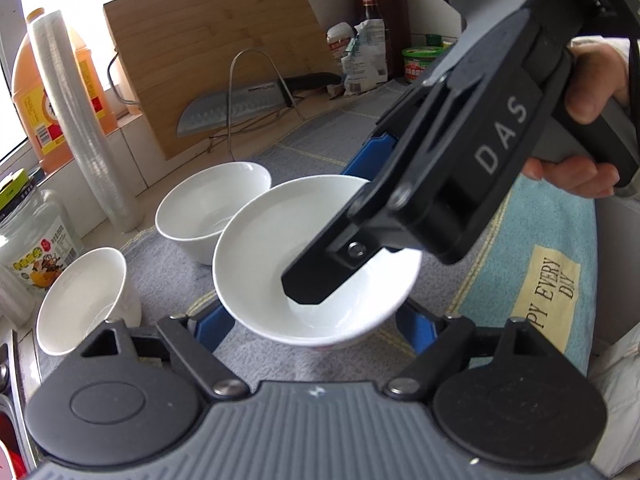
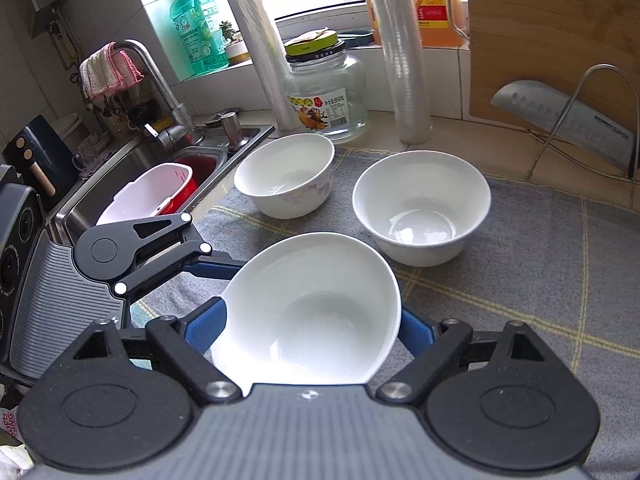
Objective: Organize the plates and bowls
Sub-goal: 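Lift and carry the white bowl toward the plate stack with the right gripper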
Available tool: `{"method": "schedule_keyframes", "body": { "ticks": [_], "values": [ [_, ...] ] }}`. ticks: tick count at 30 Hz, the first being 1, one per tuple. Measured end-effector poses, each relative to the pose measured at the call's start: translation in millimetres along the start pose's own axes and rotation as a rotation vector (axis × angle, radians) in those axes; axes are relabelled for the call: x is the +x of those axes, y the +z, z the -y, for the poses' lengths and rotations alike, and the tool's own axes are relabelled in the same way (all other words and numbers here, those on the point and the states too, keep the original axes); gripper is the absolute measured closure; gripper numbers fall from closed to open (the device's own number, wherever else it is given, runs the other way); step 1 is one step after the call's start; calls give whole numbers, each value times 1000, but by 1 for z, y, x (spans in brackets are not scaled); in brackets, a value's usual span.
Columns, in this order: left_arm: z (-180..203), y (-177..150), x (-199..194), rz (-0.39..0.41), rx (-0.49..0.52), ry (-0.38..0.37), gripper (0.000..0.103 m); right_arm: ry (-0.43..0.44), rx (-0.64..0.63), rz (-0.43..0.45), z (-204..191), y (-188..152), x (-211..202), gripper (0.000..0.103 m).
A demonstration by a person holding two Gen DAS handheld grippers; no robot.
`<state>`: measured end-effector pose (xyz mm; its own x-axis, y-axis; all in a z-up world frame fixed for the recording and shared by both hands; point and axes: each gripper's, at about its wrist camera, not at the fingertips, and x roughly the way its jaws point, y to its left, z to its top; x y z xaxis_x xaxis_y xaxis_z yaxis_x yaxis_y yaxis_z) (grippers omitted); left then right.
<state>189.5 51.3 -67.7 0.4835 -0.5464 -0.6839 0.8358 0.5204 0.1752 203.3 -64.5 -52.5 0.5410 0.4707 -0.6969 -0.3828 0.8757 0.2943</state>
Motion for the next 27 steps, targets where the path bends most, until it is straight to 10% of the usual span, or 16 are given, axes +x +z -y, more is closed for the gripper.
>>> {"method": "schedule_keyframes", "body": {
  "ticks": [27],
  "values": [
    [72, 85, 86, 50, 99, -160, 16, -196, 133, 59, 105, -53, -89, 10]
  ]
}}
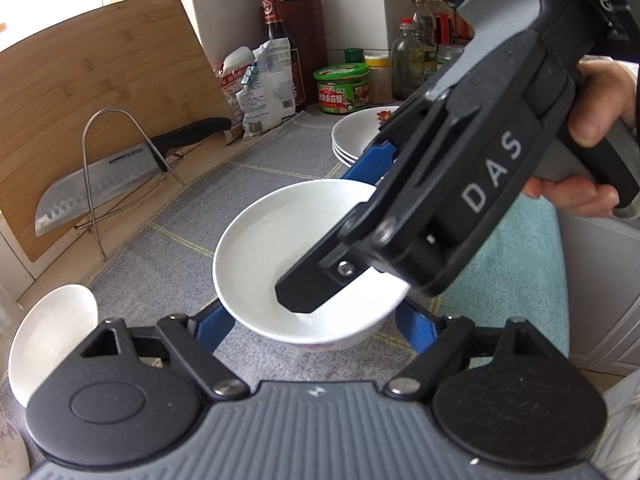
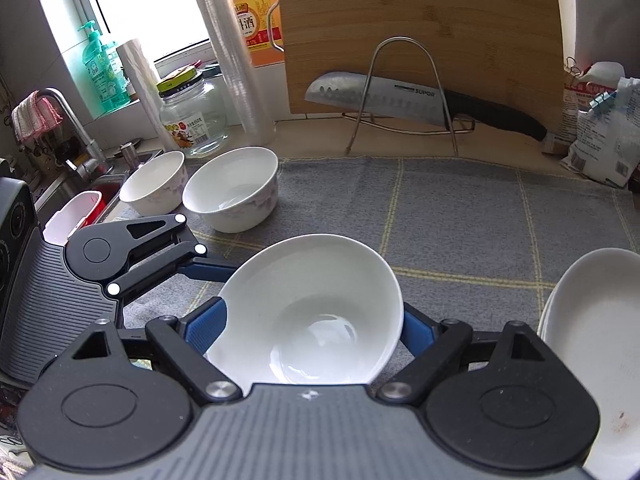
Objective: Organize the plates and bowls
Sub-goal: 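Lift and carry the white bowl toward the plate stack with the right gripper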
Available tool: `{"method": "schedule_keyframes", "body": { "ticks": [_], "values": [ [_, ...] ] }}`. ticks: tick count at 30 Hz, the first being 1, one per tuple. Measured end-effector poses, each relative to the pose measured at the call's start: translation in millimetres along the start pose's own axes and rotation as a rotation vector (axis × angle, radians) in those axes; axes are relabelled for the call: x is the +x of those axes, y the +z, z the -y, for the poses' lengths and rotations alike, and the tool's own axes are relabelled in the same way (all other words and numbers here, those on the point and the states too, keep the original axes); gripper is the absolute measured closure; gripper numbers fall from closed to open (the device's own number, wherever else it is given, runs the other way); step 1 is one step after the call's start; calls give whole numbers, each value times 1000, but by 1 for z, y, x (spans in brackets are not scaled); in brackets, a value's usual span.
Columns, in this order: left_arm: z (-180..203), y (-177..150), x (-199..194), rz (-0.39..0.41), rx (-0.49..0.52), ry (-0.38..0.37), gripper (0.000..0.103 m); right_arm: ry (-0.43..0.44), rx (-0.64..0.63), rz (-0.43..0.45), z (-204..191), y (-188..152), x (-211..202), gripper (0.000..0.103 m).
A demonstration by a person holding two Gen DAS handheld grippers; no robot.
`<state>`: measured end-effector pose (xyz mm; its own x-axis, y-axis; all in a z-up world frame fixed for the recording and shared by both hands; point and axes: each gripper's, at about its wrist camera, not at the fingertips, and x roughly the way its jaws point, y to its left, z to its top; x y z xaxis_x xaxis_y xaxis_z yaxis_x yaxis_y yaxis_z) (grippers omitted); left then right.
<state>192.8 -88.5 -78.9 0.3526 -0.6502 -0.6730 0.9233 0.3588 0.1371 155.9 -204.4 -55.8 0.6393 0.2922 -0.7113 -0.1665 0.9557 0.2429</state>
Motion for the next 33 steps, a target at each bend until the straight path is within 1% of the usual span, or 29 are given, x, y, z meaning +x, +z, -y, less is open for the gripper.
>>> {"method": "schedule_keyframes", "body": {
  "ticks": [3, 9, 25, 33],
  "values": [
    [2, 4, 9, -9, -1, -6, 16, -4, 13, 0, 9, -3, 1, 10],
    [3, 4, 14, -20, -4, -11, 16, -9, 19, -7, 18, -8, 4, 10],
    [5, -2, 17, -48, -12, -2, 16, 7, 24, -25, 18, -11, 14, 10],
    [7, -3, 16, -47, -15, 3, 15, 12, 21, -26, 17, -15, 16, 8]
  ]
}}
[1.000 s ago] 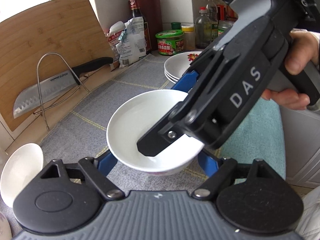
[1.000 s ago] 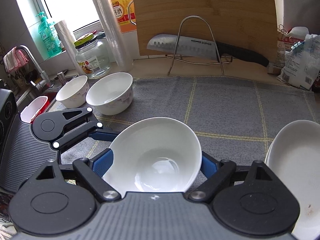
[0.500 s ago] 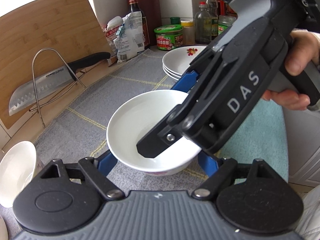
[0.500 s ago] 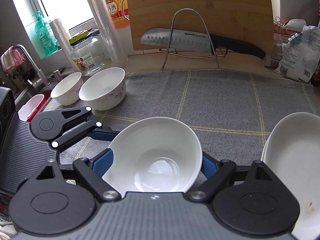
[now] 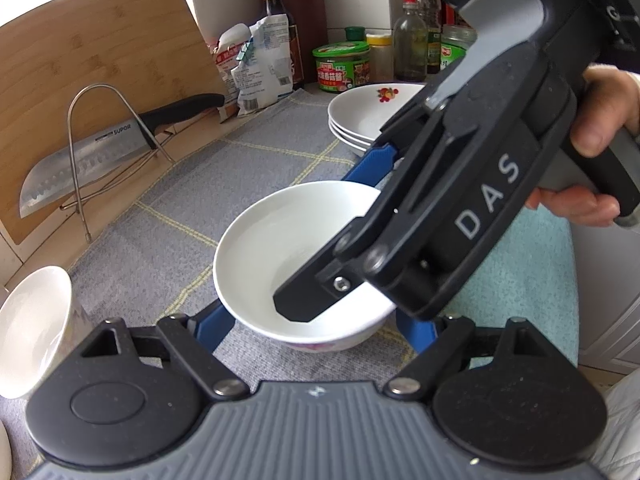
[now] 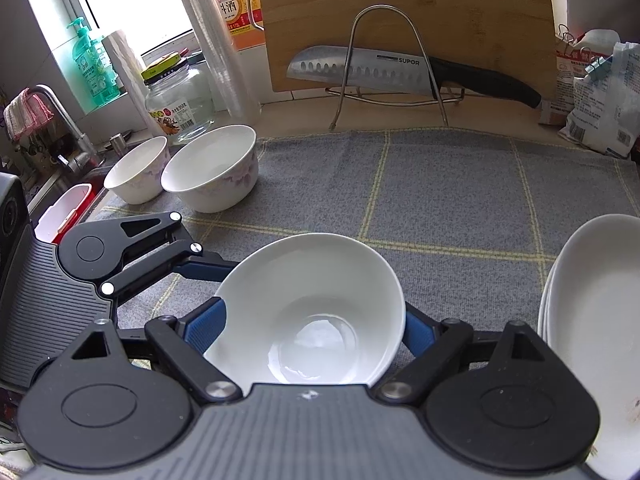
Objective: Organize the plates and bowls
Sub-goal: 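Lift and carry the white bowl toward the plate stack with the right gripper, then lower the bowl beside the plate stack and open the right gripper, then move the left tool to another white bowl and grasp its rim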
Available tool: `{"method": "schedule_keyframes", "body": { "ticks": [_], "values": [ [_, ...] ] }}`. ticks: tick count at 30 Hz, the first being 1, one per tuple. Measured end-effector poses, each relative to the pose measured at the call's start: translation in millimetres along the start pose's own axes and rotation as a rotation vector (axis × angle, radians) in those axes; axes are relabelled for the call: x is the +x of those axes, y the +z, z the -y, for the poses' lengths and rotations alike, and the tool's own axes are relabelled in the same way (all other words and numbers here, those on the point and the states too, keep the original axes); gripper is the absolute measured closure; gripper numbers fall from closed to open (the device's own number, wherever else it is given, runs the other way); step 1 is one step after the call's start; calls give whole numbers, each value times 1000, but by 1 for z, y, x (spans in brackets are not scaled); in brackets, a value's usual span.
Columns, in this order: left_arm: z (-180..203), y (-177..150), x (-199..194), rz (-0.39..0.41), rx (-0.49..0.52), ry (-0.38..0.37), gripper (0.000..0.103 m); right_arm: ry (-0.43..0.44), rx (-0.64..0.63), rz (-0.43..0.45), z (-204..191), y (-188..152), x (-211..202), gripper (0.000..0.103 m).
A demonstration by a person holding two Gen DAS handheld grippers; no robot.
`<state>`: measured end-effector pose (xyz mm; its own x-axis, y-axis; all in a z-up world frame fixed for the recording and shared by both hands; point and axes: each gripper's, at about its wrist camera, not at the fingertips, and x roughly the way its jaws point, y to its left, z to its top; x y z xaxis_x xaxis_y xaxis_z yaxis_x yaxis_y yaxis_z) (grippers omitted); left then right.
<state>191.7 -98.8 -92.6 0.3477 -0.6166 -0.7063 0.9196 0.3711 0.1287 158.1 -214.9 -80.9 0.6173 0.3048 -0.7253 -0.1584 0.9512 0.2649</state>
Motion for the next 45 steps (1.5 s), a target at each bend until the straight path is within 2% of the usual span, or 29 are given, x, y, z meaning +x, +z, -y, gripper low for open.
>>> {"method": "schedule_keyframes", "body": {
  "ticks": [3, 8, 13, 22, 29, 35, 43, 45],
  "values": [
    [0, 0, -2, 18, 0, 22, 3, 9, 3, -3, -1, -1, 1, 1],
    [-4, -4, -12, 18, -31, 38, 3, -25, 0, -3, 0, -3, -1, 0],
    [-5, -18, -35, -10, -76, 74, 3, -66, 14, 35, 0, -2, -18, 0],
    [-36, -54, -94, 13, -278, 230, 2, -158, -24, 129, -34, 11, -35, 0],
    [-63, -67, -117, 48, -362, 337, 2, -153, 4, 132, -60, 11, -22, 0],
    [-73, -61, -119, 31, -413, 447, 1, -127, -110, 128, -70, 20, -11, 0],
    [-98, -49, -129, 23, -492, 528, 1, -105, -196, 134, -71, 38, 8, 0],
    [-111, -47, -131, 25, -494, 522, 1, -101, -210, 142, -77, 40, 9, 0]
  ]
}}
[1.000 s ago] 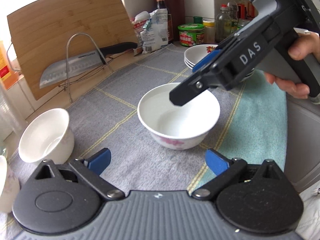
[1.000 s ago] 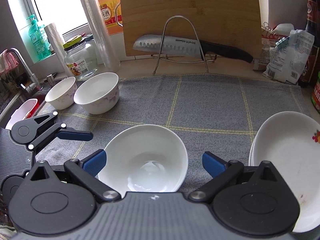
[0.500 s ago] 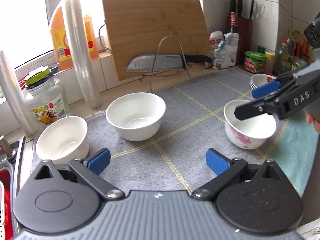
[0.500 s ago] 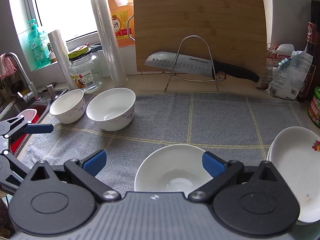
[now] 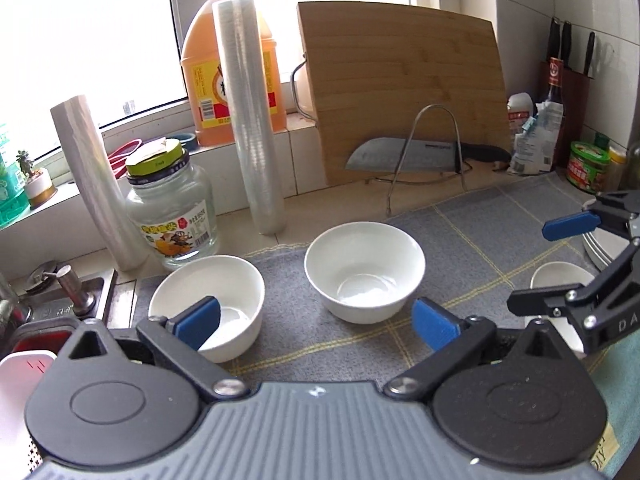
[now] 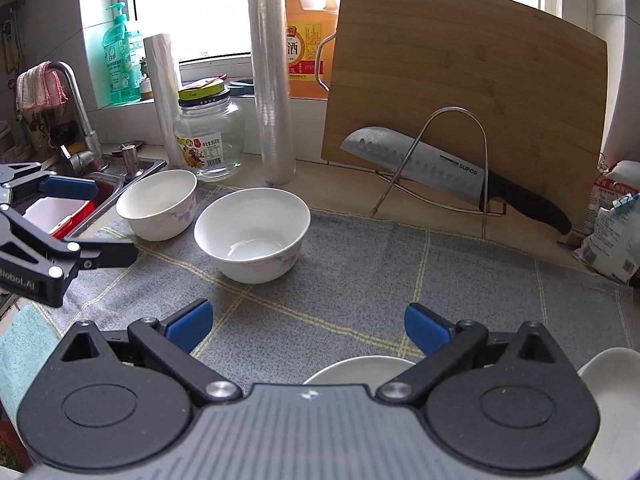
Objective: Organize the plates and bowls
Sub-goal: 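Move the left tool to another white bowl and grasp its rim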
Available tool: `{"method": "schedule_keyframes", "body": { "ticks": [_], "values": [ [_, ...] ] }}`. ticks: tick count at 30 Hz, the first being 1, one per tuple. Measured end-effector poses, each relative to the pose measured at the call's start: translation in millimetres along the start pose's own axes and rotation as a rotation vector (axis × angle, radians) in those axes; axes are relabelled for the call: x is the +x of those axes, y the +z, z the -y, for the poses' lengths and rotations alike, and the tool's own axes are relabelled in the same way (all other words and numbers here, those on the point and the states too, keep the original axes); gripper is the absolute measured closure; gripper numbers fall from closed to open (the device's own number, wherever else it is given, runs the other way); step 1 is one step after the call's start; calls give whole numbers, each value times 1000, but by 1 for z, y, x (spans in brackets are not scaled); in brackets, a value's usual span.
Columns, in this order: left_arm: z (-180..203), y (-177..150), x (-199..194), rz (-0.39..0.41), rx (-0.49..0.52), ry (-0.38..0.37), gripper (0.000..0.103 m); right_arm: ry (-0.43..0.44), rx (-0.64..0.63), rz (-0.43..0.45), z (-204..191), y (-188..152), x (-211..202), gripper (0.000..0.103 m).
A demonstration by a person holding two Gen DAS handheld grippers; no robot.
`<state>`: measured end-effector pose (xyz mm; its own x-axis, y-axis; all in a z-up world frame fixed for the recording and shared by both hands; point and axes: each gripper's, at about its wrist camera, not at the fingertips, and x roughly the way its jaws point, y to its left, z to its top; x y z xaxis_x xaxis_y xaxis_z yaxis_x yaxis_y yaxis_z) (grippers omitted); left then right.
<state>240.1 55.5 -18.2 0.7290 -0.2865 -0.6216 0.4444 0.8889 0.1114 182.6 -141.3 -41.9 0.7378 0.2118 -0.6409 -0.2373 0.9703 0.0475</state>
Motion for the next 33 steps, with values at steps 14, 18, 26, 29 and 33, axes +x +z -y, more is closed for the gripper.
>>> {"method": "schedule_keyframes", "body": {
  "ticks": [14, 18, 26, 29, 33],
  "values": [
    [-20, 63, 79, -126, 107, -196, 1, -66, -16, -9, -35, 24, 33, 0],
    [-18, 69, 102, -171, 107, -261, 1, -51, -40, -37, -42, 28, 48, 0],
    [-8, 68, 136, -250, 174, -305, 5, -14, -22, -88, -47, 37, 82, 0],
    [-5, 67, 144, -271, 187, -320, 11, -20, -27, -101, -49, 38, 93, 0],
    [-5, 67, 152, -290, 181, -348, 17, -6, -32, -120, -49, 38, 103, 1]
  ]
}}
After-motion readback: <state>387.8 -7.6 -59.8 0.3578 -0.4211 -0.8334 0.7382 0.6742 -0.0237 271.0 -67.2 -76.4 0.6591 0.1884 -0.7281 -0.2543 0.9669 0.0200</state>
